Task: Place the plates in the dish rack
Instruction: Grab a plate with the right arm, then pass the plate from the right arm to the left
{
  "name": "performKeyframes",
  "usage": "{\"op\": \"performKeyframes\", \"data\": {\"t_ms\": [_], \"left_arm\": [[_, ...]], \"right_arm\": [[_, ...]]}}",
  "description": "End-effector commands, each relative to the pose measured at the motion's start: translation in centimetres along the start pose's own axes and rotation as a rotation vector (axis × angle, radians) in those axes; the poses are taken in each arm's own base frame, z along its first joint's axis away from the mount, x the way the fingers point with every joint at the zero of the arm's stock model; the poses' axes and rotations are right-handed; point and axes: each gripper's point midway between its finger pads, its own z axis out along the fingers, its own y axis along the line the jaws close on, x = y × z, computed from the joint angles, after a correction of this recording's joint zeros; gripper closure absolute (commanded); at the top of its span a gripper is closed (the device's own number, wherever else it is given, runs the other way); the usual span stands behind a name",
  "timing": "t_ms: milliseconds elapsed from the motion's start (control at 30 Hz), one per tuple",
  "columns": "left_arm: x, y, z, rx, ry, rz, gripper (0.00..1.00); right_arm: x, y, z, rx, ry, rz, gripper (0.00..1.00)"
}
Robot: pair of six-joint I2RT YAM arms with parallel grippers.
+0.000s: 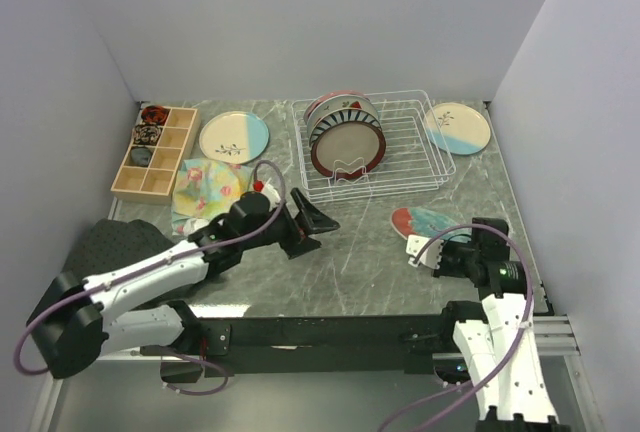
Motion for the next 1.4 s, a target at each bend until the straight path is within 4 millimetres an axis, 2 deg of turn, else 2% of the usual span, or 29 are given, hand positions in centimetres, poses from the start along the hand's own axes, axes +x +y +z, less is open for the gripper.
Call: {"op": "performKeyframes", "data": {"t_ms": [0,100,300,500,633,700,867,900,967,1000,1100,1233,1267,1333,1367], "left_arm": [[1.4,-1.7,2.0,-0.008,0.013,-0.122,0.02],[2.8,-1.0,3.6,-0.058,0.046,-0.156,0.02],[3.9,1.1,5.8,-0.166,0.057,-0.217,0.03],[3.3,2.6,6.8,-0.223,0.01,-0.248,0.05],[3.2,3.0,7.6,-0.243,0.007,-0.248,0.12],[3.2,3.1,8.2,-0.246,0.012,-0.243,0.18],[3.2,2.5,8.6,-0.219,0.021,-0.231,0.43],[3.2,2.3,8.5,-0.205,0.023,-0.227,0.56],[3.1,2.1,8.0,-0.176,0.019,-0.218,0.72],[2.9,2.0,7.7,-0.166,0.013,-0.21,0.86],[2.5,1.8,6.6,-0.141,-0.005,-0.149,0.97],[2.1,1.1,4.7,-0.094,-0.023,-0.015,0.99],[2.2,0.6,4.0,-0.075,-0.018,0.006,0.99],[2.3,0.2,3.2,-0.052,-0.008,0.07,0.99],[2.5,-0.5,2.5,-0.026,0.006,0.09,0.99]], "right_arm": [[-6.0,-0.4,-0.4,-0.027,-0.215,-0.048,1.0],[-8.1,0.3,-0.3,-0.07,-0.279,-0.077,1.0],[-11.3,0.7,0.0,-0.111,-0.376,-0.106,1.0],[-13.4,1.6,-0.1,-0.172,-0.445,-0.123,1.0],[-14.6,1.9,-0.2,-0.185,-0.476,-0.128,1.0],[-15.2,1.8,-0.3,-0.182,-0.492,-0.136,1.0],[-16.5,2.4,-0.2,-0.175,-0.505,-0.164,1.0],[-16.7,2.4,-0.2,-0.175,-0.504,-0.157,1.0],[-17.0,2.7,-0.4,-0.18,-0.51,-0.168,1.0],[-16.9,2.9,-0.4,-0.187,-0.506,-0.166,1.0],[-16.9,3.7,-1.0,-0.227,-0.52,-0.185,0.99],[-16.7,5.3,-2.2,-0.304,-0.534,-0.204,0.82],[-16.3,6.1,-2.5,-0.341,-0.533,-0.203,0.72],[-16.4,6.4,-3.2,-0.36,-0.541,-0.198,0.59],[-16.1,6.8,-3.5,-0.382,-0.529,-0.183,0.47]]}}
